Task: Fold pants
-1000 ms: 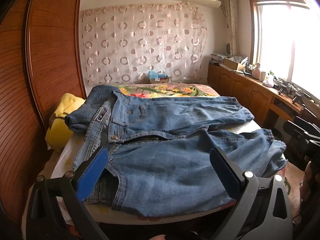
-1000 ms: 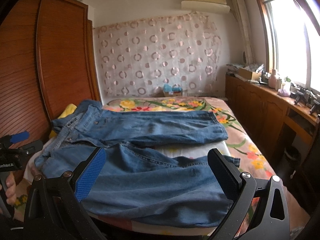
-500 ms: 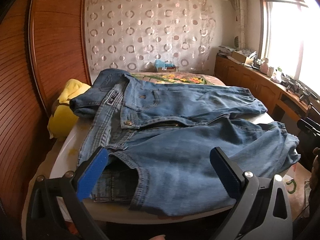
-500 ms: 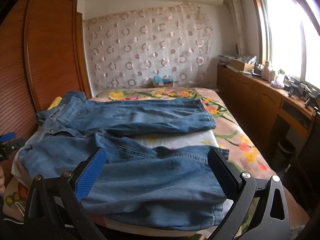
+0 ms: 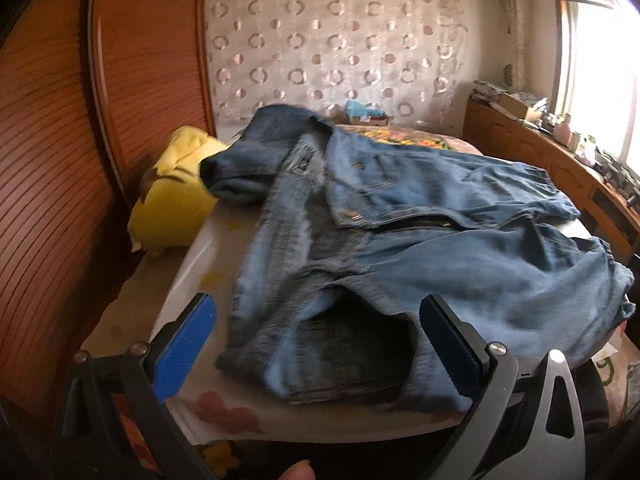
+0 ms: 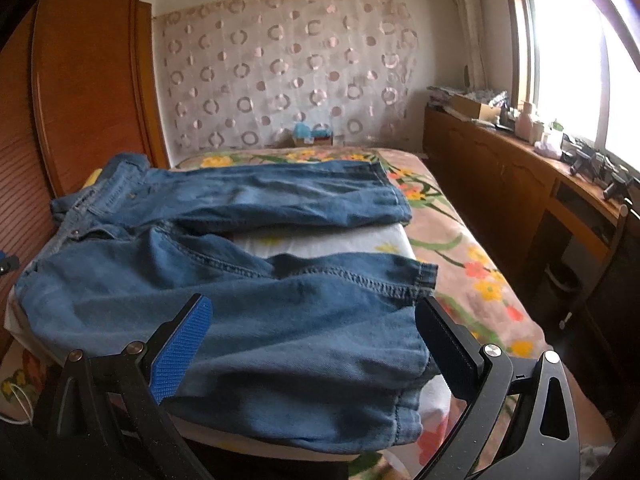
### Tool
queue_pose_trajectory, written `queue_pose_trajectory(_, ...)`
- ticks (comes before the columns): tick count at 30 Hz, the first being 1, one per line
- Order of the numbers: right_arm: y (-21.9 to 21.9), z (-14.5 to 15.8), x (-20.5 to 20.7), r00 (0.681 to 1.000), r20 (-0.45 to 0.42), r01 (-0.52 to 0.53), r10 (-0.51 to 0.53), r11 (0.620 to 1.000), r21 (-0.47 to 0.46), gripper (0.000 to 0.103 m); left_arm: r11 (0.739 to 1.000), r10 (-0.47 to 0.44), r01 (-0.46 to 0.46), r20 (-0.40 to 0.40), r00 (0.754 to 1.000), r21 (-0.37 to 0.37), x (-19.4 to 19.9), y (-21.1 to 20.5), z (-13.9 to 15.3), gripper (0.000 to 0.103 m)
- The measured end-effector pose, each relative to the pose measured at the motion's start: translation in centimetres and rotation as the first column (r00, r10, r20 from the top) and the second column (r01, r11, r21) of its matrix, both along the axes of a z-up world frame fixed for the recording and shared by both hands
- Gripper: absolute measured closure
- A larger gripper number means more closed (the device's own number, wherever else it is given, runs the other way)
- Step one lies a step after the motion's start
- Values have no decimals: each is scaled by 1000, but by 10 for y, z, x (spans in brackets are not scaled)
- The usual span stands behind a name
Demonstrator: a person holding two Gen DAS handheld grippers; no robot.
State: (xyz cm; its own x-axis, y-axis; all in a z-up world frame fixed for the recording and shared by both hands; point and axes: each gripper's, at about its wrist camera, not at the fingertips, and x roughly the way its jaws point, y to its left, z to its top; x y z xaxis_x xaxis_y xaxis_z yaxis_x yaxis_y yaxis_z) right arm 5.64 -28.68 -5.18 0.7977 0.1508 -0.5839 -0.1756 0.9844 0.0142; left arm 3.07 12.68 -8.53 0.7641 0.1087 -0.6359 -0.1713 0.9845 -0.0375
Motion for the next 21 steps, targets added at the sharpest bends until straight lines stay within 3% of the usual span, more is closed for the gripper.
queue_pose_trajectory(6,-4,-5,1,1000,-25,0,-1,1000,-12,0,999,32,-33,-23,999,-5,-2,25,-8,1)
queue_pose_trajectory(13,-13,-11,2,999,-44,15,-15,1000,-14,0,998,20,-22,-41,999,-63,-5,41,-19,11)
queue_pose_trajectory(21,-28,-14,-1,997,-57,44,-45,999,-21,0,997,42,-50,-125,991,-62,-5,48,-49,12)
